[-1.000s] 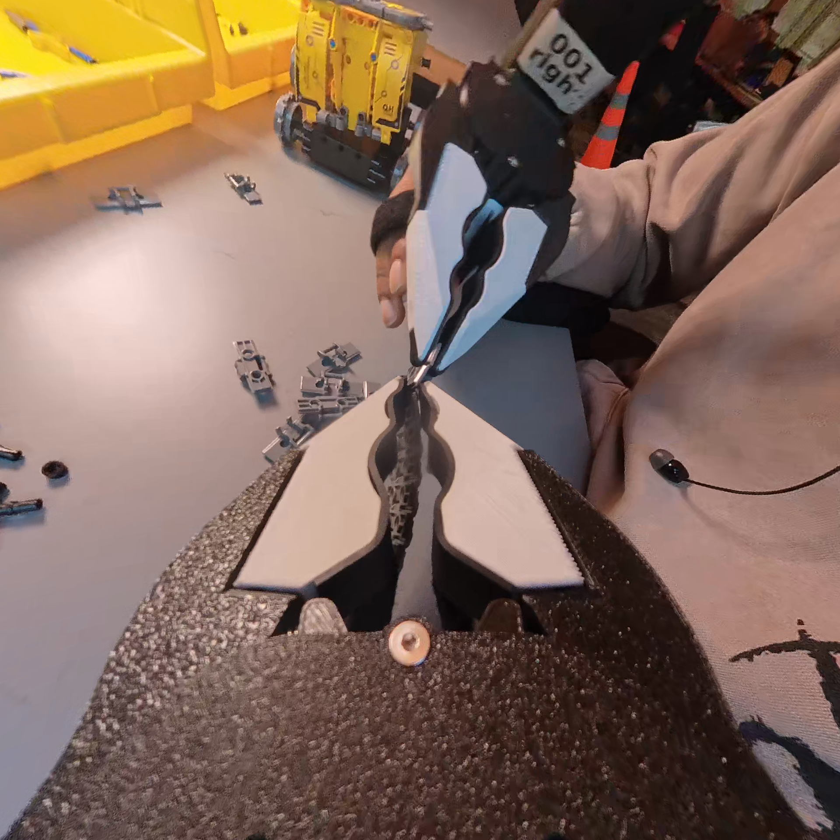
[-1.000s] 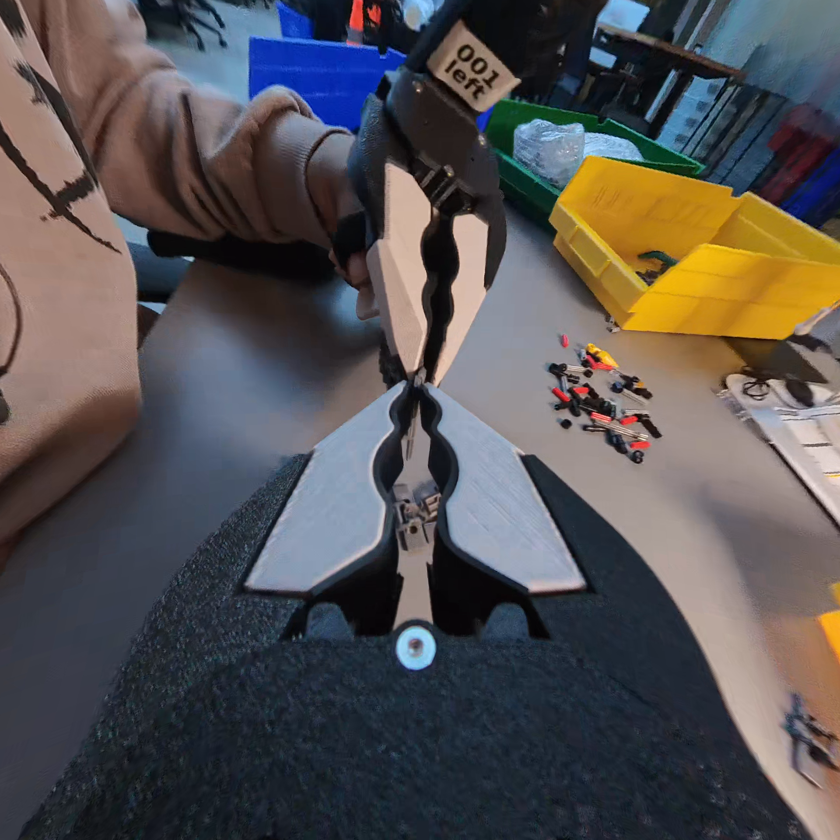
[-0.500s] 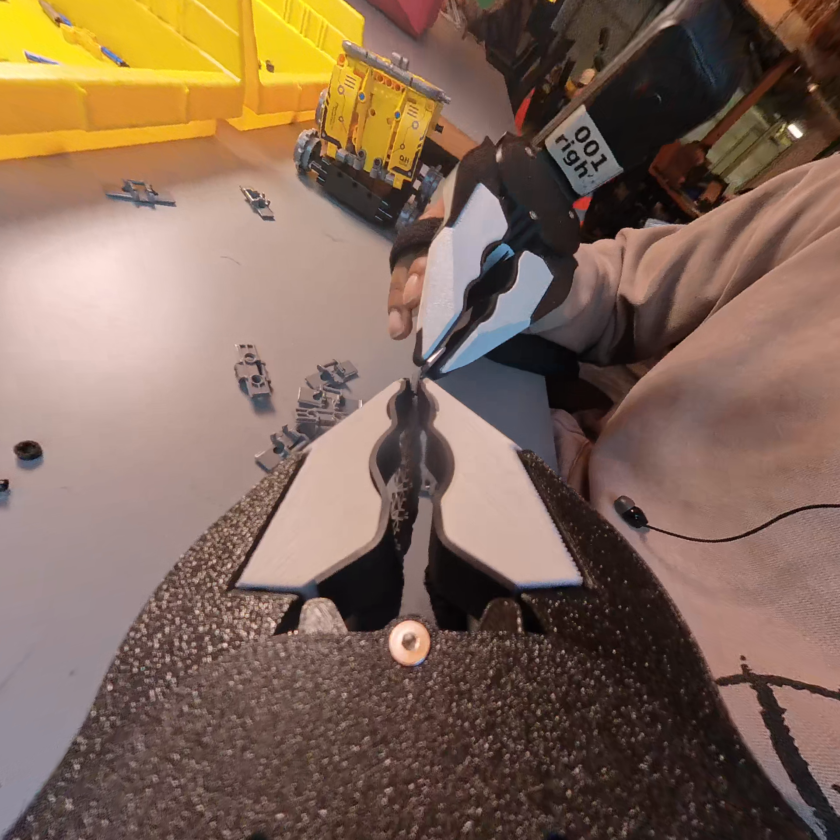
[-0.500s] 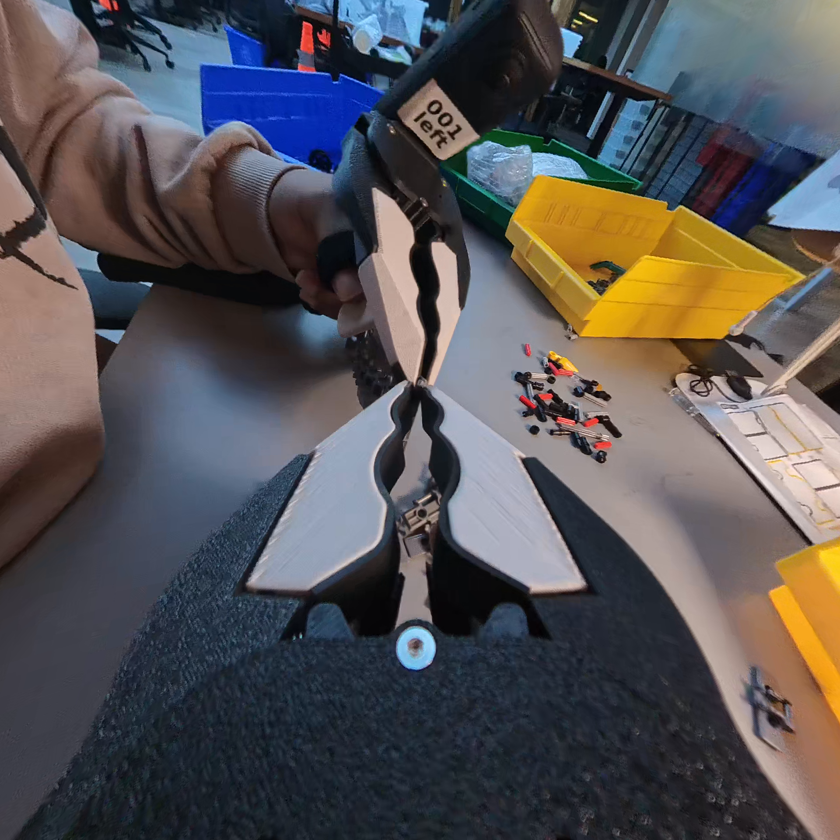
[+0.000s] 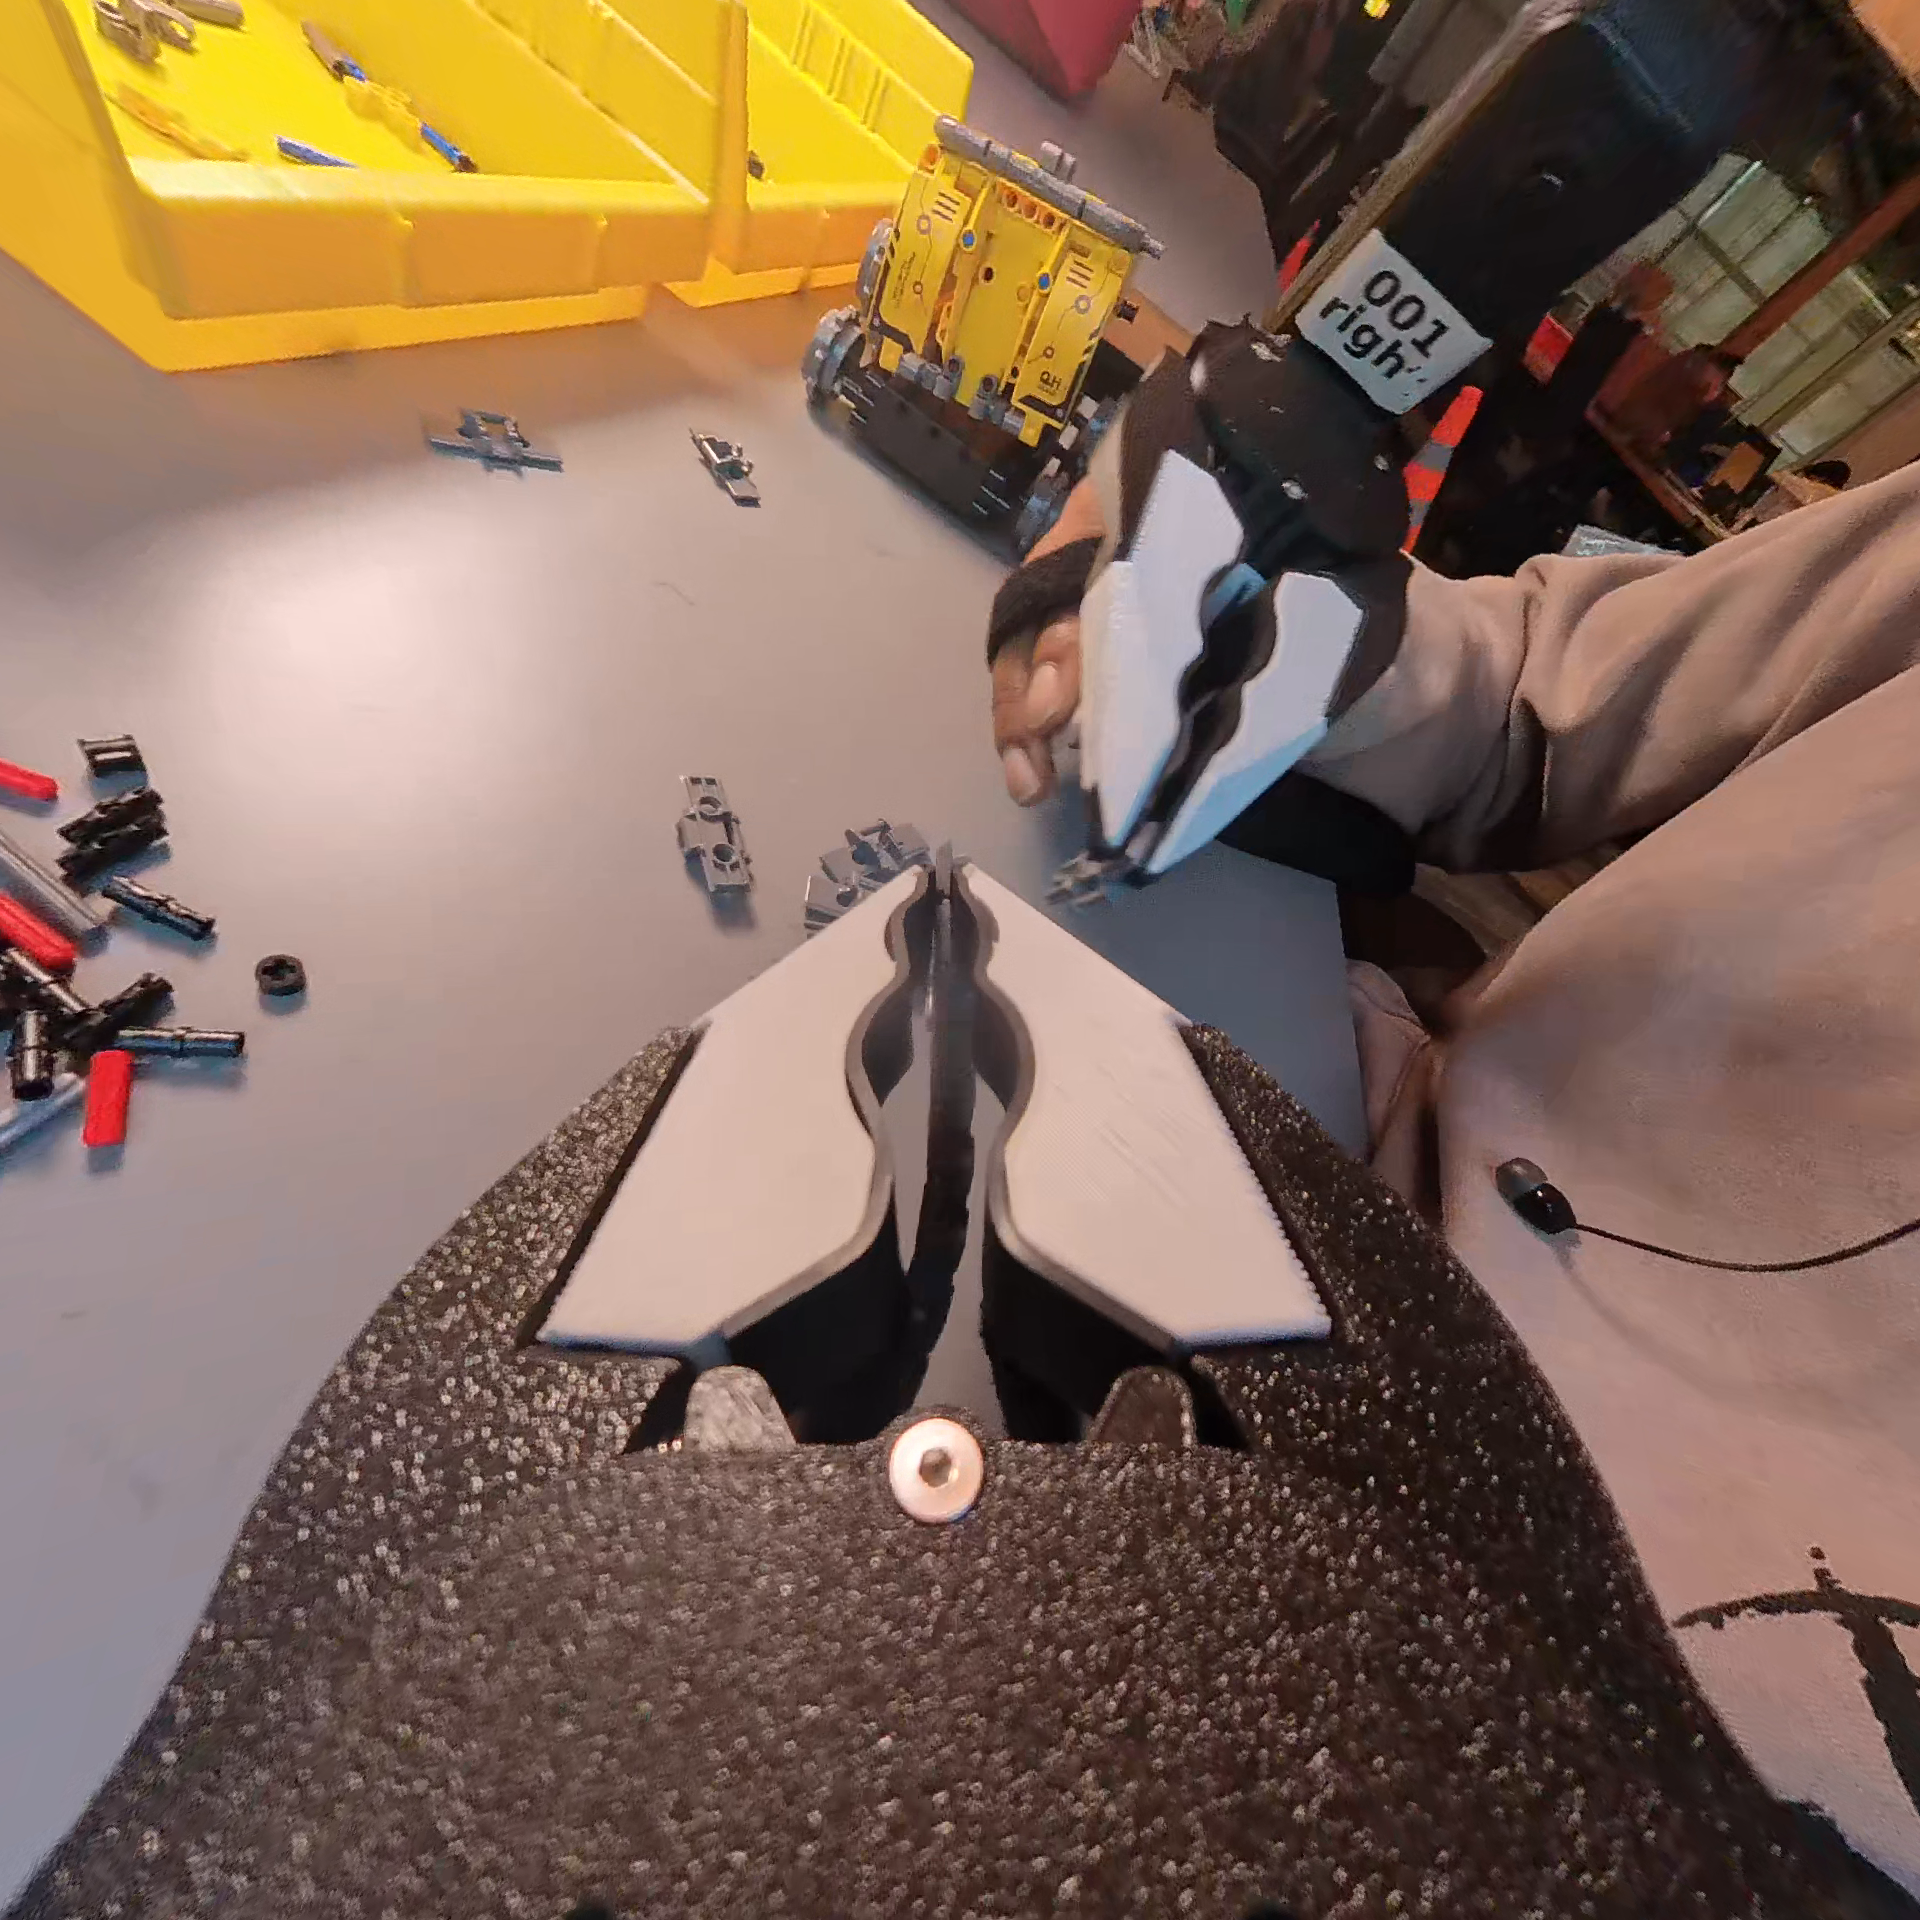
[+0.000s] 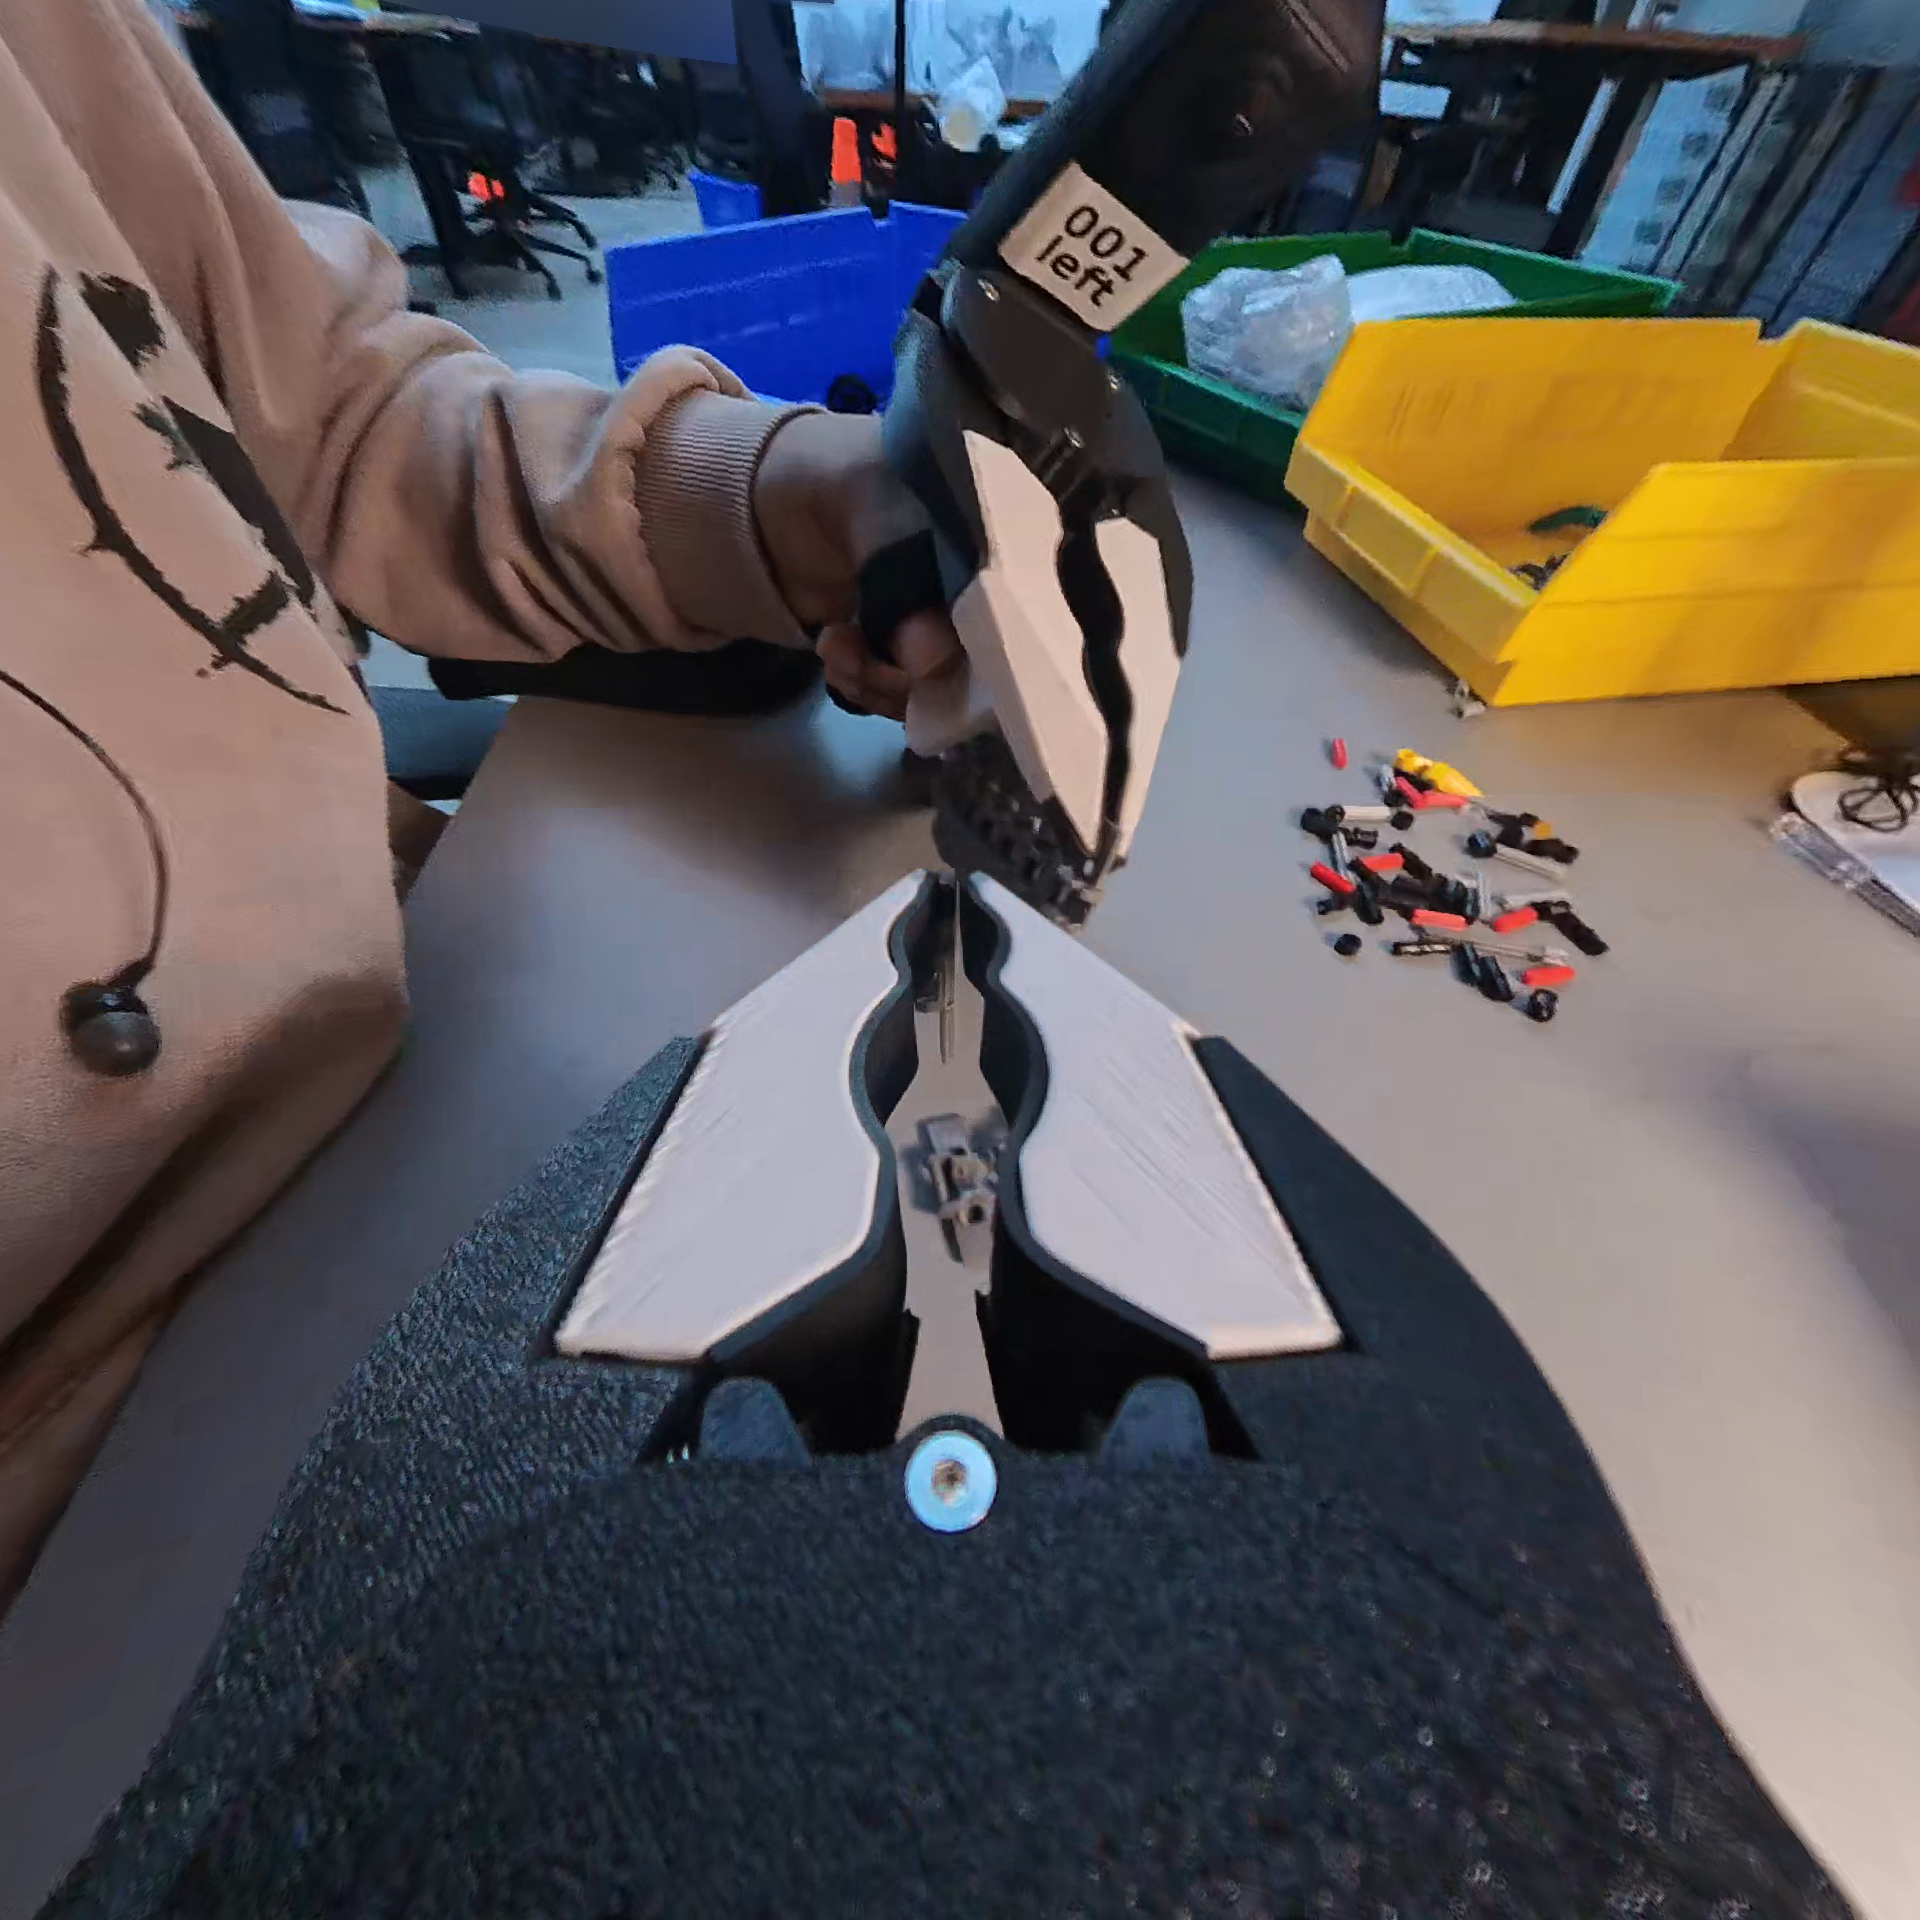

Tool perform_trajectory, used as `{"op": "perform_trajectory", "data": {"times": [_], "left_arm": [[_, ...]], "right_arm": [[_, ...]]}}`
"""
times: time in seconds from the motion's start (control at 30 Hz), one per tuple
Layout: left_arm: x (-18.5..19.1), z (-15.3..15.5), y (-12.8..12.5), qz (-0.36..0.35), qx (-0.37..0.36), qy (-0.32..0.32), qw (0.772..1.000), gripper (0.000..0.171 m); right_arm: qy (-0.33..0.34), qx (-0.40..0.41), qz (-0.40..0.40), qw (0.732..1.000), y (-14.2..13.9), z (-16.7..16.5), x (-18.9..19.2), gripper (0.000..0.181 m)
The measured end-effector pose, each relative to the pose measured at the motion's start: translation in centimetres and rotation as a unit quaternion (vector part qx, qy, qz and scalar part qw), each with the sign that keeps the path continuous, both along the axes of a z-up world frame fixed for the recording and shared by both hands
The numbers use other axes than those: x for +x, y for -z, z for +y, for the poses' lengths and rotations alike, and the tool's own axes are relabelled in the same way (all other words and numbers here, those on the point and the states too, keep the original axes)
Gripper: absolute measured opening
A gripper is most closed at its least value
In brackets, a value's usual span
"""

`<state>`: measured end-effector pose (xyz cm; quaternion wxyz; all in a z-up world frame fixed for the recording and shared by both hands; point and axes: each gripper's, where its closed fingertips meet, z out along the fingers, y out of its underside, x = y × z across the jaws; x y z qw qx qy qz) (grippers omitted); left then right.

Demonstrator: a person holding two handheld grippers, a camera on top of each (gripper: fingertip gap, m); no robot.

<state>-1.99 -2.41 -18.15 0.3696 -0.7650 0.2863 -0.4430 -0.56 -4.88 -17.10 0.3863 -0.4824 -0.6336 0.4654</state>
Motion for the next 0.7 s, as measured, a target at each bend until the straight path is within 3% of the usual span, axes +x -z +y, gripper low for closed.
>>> {"op": "perform_trajectory", "data": {"times": [0.17,0.37,0.7], "left_arm": [[0.3,-0.7,-0.2,-0.015,0.012,0.014,1.000,0.002],[0.6,-1.1,-1.1,-0.033,0.034,0.027,0.999,0.003],[1.3,-1.7,-1.1,-0.034,0.048,0.046,0.997,0.003]], "right_arm": [[0.030,-0.012,-0.052,0.998,2.1,1.4,-0.1,0.018],[0.029,-0.039,-0.057,0.997,2.5,1.2,-0.5,0.030],[0.016,-0.062,-0.025,0.998,1.5,0.4,-1.0,0.030]]}}
